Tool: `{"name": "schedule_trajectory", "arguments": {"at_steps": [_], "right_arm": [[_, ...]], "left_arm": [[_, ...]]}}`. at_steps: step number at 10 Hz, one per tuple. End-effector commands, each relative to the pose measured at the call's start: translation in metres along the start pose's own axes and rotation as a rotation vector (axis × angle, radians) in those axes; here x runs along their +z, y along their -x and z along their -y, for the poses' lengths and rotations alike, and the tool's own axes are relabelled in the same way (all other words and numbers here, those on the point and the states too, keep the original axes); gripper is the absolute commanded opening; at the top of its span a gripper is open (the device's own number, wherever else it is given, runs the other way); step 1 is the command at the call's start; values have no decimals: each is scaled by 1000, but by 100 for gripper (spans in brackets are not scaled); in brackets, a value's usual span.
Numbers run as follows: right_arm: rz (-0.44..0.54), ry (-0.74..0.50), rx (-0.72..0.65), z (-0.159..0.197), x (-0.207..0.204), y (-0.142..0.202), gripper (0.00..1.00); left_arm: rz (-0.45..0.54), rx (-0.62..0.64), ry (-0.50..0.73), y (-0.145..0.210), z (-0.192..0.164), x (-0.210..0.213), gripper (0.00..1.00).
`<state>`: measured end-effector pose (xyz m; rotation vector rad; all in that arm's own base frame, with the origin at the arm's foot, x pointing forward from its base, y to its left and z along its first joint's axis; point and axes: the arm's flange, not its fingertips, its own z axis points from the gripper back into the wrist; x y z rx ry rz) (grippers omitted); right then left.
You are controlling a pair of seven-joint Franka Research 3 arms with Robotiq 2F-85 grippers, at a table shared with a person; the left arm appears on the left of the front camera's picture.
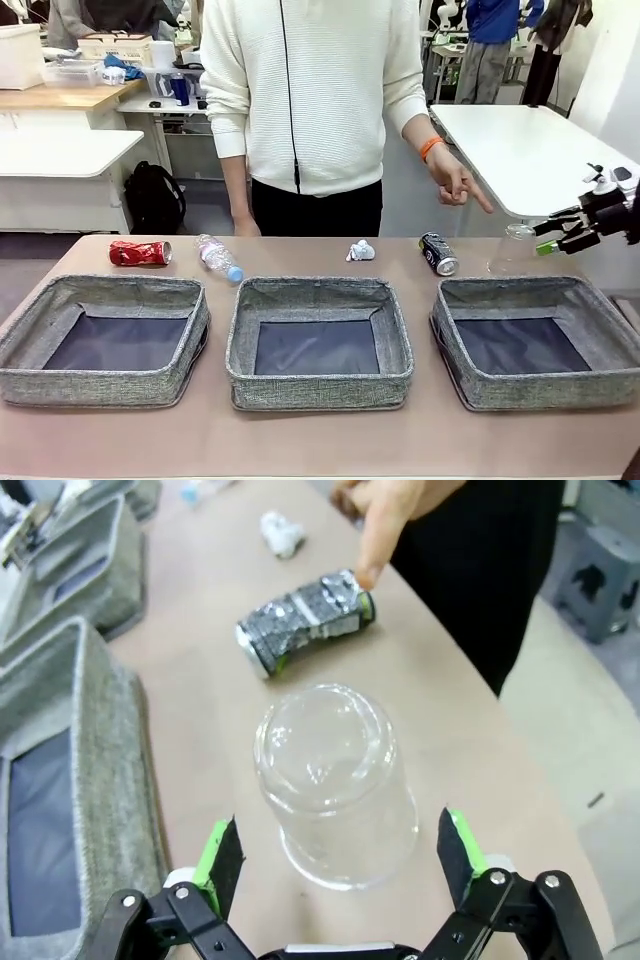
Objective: Sort the waste into the appropriate baskets.
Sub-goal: Pick up the waste item pointed out by the person.
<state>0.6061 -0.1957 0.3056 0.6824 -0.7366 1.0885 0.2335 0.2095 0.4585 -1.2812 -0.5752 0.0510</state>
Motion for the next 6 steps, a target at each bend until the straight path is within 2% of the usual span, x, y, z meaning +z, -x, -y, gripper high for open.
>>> {"name": "schedule_trajectory", "arguments": {"at_steps": [1, 6], "right_arm": [[3, 3, 12, 8, -8, -2, 100], [83, -12, 11, 10, -46, -2, 100]], "left_arm": [[5, -22, 16, 0, 1, -1, 100], [5, -22, 16, 0, 1, -1, 100]]}}
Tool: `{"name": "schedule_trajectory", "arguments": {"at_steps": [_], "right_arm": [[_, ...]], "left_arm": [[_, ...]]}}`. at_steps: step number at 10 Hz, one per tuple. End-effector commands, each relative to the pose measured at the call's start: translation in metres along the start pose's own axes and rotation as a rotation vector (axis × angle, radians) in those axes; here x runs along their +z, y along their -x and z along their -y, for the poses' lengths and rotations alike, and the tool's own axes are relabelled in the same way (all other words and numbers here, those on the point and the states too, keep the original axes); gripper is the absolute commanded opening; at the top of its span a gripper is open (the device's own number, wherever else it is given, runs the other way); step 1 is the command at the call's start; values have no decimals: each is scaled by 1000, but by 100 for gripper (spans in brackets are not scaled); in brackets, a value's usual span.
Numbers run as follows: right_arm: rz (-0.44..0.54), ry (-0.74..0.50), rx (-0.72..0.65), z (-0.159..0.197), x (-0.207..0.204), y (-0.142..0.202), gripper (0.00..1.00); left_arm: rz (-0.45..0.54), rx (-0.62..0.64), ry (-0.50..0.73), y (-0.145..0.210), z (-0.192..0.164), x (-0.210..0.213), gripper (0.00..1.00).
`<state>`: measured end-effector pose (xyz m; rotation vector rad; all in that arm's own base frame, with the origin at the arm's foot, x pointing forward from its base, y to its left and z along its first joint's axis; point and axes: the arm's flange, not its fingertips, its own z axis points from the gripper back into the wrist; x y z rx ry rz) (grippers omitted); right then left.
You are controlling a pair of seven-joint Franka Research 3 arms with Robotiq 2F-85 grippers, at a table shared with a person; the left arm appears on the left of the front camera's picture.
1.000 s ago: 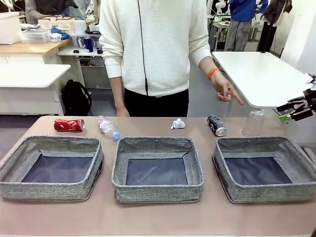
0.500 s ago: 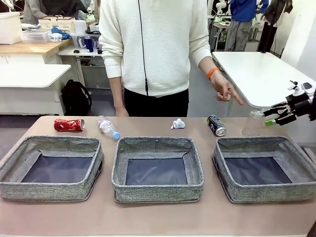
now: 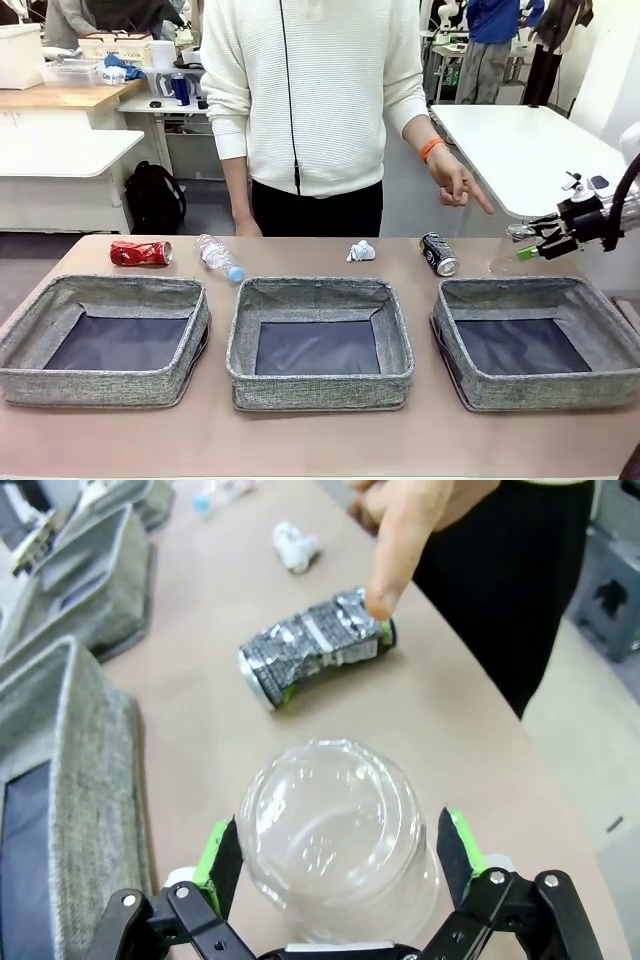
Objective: Sort the waste into the appropriate baskets.
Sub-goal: Pick up the waste item pointed out by the person.
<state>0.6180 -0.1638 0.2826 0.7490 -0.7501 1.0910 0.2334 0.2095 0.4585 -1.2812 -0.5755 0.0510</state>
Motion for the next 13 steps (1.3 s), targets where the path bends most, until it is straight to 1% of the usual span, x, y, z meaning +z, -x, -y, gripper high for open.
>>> {"name": "schedule_trajectory", "arguments": {"at_steps": [1, 3, 4, 5, 6, 9, 10, 11, 12, 13], "right_arm": [[69, 27, 23, 8, -10, 5, 100], [120, 5, 6, 11, -14, 16, 100], [149, 18, 11, 11, -12, 21, 100], [192, 5, 14, 10, -10, 25, 100], [210, -4, 21, 9, -10, 26, 100], [209, -11, 14, 10, -10, 27, 100], [206, -17, 11, 10, -11, 28, 40], [207, -21, 10, 9, -11, 28, 40], [205, -20, 7, 9, -10, 29, 0], [194, -16, -6, 10, -10, 29, 38]], "left_arm": [[5, -22, 16, 0, 1, -1, 100], [5, -22, 16, 0, 1, -1, 100], [5, -22, 16, 0, 1, -1, 100], [5, -22, 16, 0, 1, -1, 100], [5, -22, 16, 0, 1, -1, 100], [5, -22, 16, 0, 1, -1, 100], [5, -22, 16, 0, 1, -1, 100], [5, -22, 16, 0, 1, -1, 100], [5, -22, 16, 0, 1, -1, 100], [5, -22, 16, 0, 1, -1, 100]]}}
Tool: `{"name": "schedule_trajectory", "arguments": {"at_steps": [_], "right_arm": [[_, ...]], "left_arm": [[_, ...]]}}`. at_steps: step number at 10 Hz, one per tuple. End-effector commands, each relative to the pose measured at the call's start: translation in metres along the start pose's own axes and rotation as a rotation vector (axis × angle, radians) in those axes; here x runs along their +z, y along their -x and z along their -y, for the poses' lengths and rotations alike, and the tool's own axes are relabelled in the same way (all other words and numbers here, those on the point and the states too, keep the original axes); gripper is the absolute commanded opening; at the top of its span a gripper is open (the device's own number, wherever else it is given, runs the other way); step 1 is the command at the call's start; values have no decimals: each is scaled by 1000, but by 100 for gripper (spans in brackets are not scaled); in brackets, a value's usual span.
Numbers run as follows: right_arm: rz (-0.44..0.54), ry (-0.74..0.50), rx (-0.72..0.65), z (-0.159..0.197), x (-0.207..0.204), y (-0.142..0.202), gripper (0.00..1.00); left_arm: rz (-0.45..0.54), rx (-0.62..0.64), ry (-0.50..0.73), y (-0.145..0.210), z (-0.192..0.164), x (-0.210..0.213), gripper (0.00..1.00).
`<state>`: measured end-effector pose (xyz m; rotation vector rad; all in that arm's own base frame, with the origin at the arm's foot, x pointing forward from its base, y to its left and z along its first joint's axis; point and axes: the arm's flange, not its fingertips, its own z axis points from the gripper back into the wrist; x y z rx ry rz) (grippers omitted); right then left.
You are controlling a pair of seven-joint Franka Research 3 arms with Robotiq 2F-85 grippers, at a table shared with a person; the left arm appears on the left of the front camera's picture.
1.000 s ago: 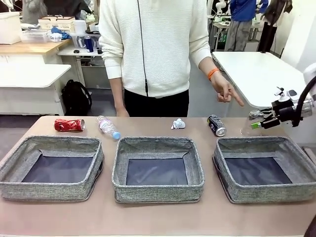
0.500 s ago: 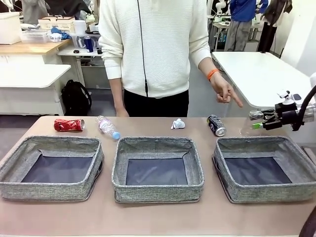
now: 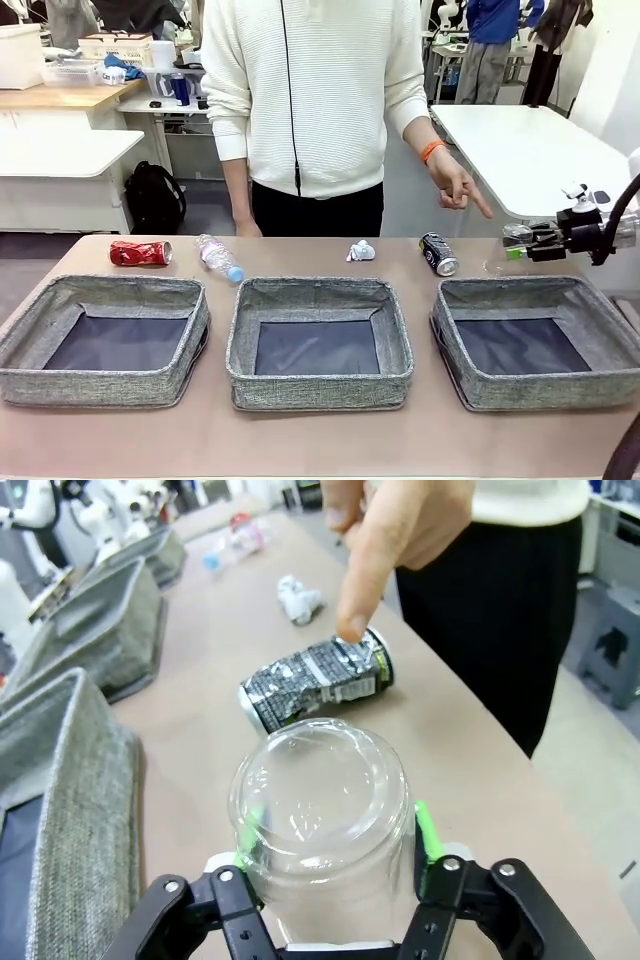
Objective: Sort the waste into the appropriate baskets.
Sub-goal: Pick up the waste item pointed out by the person.
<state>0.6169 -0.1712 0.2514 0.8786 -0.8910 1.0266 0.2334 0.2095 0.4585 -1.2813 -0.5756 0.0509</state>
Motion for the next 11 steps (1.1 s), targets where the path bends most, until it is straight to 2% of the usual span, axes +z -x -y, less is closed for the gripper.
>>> {"name": "schedule_trajectory", "arguments": {"at_steps": [1, 8, 9, 10, 11], "right_arm": [[7, -28, 5, 5, 1, 1, 38], [-14, 10, -14, 6, 9, -6, 38], [-63, 50, -47, -1, 20, -29, 38], [-113, 108, -94, -13, 42, -72, 38], [-195, 222, -134, -29, 65, -120, 38]], "left_arm": [[5, -22, 16, 0, 1, -1, 100], [5, -22, 16, 0, 1, -1, 100], [5, -22, 16, 0, 1, -1, 100], [5, -22, 16, 0, 1, -1, 100], [5, -22, 16, 0, 1, -1, 100]]}}
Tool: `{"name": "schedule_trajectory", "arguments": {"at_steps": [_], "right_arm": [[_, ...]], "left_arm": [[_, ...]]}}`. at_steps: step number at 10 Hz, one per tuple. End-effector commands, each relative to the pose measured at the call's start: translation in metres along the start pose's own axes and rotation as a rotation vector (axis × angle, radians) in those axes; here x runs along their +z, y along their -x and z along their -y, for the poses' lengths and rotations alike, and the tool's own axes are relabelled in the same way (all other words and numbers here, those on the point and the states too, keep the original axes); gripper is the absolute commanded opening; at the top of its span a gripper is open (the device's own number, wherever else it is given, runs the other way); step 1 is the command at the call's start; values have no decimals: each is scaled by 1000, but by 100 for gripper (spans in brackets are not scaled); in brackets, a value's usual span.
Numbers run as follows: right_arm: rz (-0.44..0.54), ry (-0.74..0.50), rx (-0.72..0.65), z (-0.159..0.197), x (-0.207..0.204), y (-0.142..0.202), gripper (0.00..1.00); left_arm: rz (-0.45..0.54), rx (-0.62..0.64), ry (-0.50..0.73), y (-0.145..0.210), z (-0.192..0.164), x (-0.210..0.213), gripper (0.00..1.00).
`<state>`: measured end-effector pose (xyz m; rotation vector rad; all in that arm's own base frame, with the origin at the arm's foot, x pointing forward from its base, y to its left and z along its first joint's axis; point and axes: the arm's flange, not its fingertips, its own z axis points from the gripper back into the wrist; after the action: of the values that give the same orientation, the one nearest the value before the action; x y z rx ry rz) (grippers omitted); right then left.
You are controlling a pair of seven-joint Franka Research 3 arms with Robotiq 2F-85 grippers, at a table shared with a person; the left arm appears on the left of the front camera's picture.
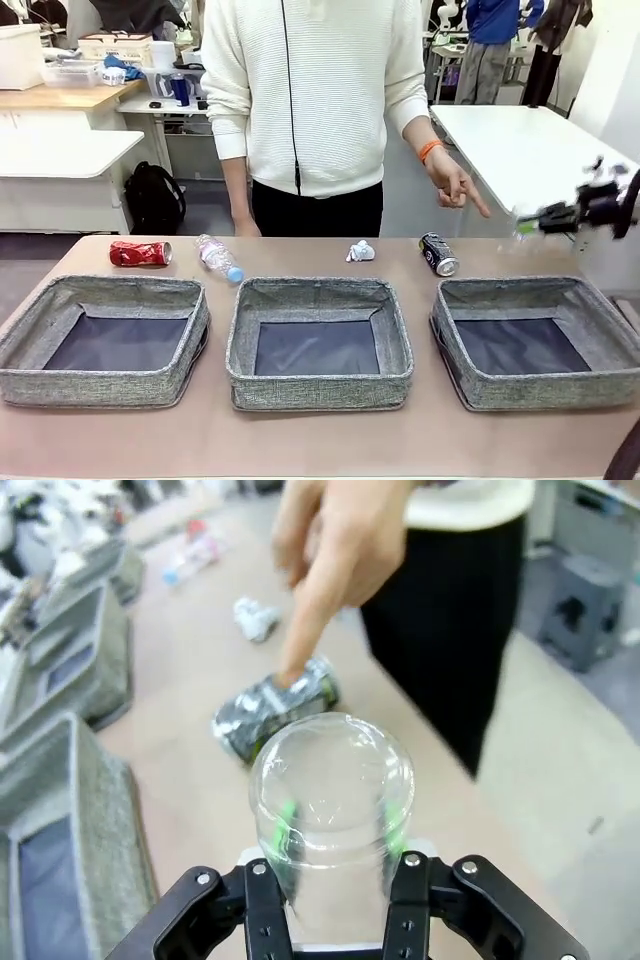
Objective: Sort the waste into the appropriate baskets.
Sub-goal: Pick up the waste item pointed out by the person.
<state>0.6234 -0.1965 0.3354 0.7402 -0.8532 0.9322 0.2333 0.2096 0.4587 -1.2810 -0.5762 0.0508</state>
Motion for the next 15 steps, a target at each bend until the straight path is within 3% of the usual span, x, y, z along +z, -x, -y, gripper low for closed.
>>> {"name": "schedule_trajectory", "arguments": {"at_steps": [1, 2, 4, 5, 6, 8, 9, 10, 11, 13, 15], "right_arm": [[-120, 182, -176, -53, 40, -85, 38], [-118, 272, -332, -85, 45, -113, 38], [-144, 296, -252, -132, 49, -123, 38], [-147, 295, -242, -139, 47, -117, 38], [-107, 294, -239, -106, 73, -141, 38], [-107, 294, -239, -106, 73, -141, 38], [-124, 296, -245, -126, 67, -136, 38], [45, 307, -282, -127, 67, -136, 38], [13, 362, -267, -145, 65, -169, 38], [-27, 357, -395, -177, 59, -236, 38], [-172, 442, -608, -216, 30, -285, 38]], "left_arm": [[5, -21, 16, 0, 1, -1, 100], [5, -21, 16, 0, 1, -1, 100], [5, -21, 16, 0, 1, -1, 100], [5, -21, 16, 0, 1, -1, 100], [5, -21, 16, 0, 1, -1, 100], [5, -21, 16, 0, 1, -1, 100], [5, -21, 16, 0, 1, -1, 100], [5, -21, 16, 0, 1, -1, 100], [5, -21, 16, 0, 1, -1, 100], [5, -21, 16, 0, 1, -1, 100], [5, -21, 16, 0, 1, -1, 100]]}}
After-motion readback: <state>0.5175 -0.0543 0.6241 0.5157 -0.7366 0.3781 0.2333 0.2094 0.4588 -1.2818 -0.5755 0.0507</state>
